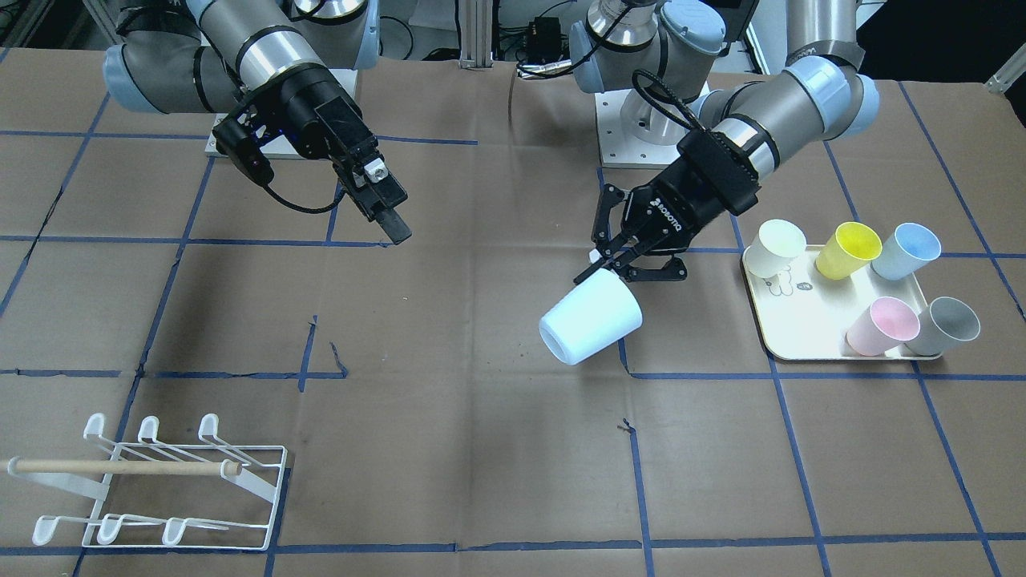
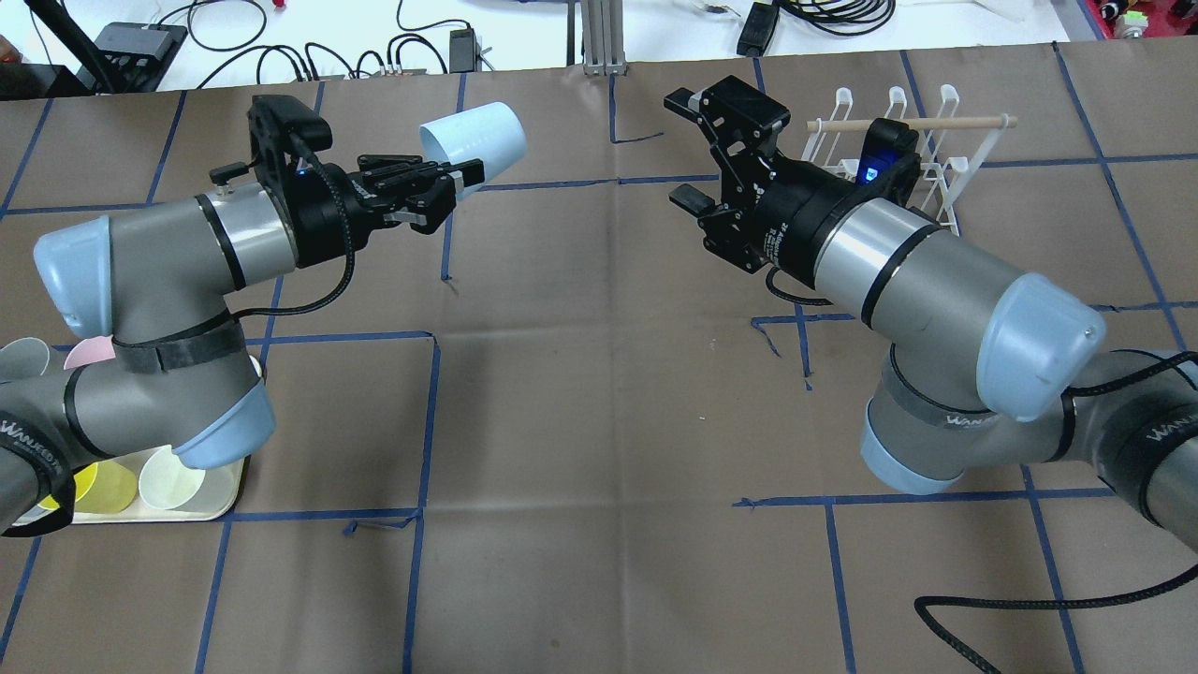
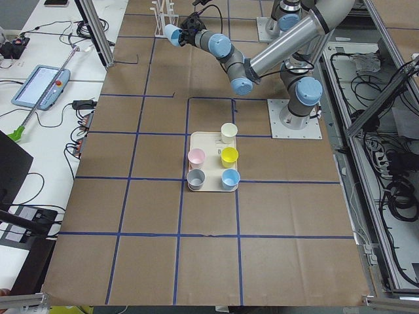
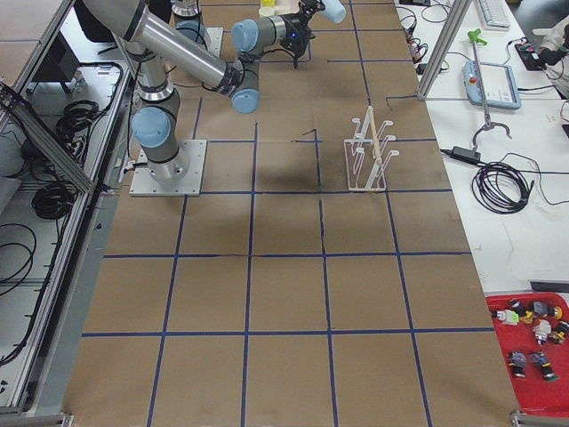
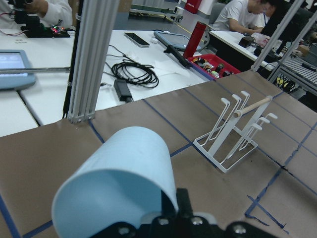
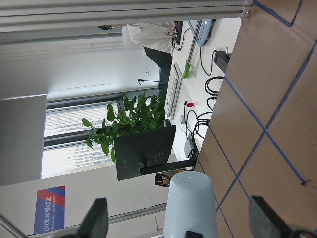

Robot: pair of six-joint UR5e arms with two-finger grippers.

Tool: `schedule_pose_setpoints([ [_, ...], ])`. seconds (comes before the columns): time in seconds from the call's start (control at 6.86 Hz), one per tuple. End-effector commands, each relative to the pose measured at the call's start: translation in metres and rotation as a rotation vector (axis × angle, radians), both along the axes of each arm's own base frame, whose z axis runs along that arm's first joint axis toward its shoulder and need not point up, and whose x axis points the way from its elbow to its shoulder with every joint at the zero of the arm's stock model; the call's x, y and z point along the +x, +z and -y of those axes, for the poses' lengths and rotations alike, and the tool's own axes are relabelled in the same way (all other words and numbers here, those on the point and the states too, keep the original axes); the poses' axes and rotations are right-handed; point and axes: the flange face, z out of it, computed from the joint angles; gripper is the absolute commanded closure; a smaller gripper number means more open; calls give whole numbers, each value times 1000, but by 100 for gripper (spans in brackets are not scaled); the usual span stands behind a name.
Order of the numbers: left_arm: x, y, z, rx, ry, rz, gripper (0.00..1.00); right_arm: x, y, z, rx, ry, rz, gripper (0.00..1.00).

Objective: Transfer IKEA cup to right arm and place on rack

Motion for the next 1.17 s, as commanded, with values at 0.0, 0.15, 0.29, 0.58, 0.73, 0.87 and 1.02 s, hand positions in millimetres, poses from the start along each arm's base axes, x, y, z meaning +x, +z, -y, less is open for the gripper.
schedule_pose_setpoints([
  [0.0, -24, 0, -15, 6, 3, -61, 97, 1, -22, 13, 48, -6, -7, 0],
  [0.15, -31, -3, -14, 10, -13, -61, 97, 2, -30, 16, 64, 4, -9, 0],
  [0.29, -46, -4, -18, 13, -34, -52, 96, 2, -37, 19, 88, -4, -6, 0],
  [0.58, -67, -9, -24, 20, -37, -16, 96, 5, -57, 27, 138, 0, -7, 0],
  [0.73, -70, -10, -24, 22, -35, -10, 96, 7, -64, 33, 145, 2, -10, 0],
  [0.87, -71, -10, -25, 23, -37, -11, 96, 11, -58, 38, 127, 12, -8, 0],
  [1.02, -71, -10, -25, 24, -36, -13, 96, 18, -55, 41, 119, 25, -7, 0],
])
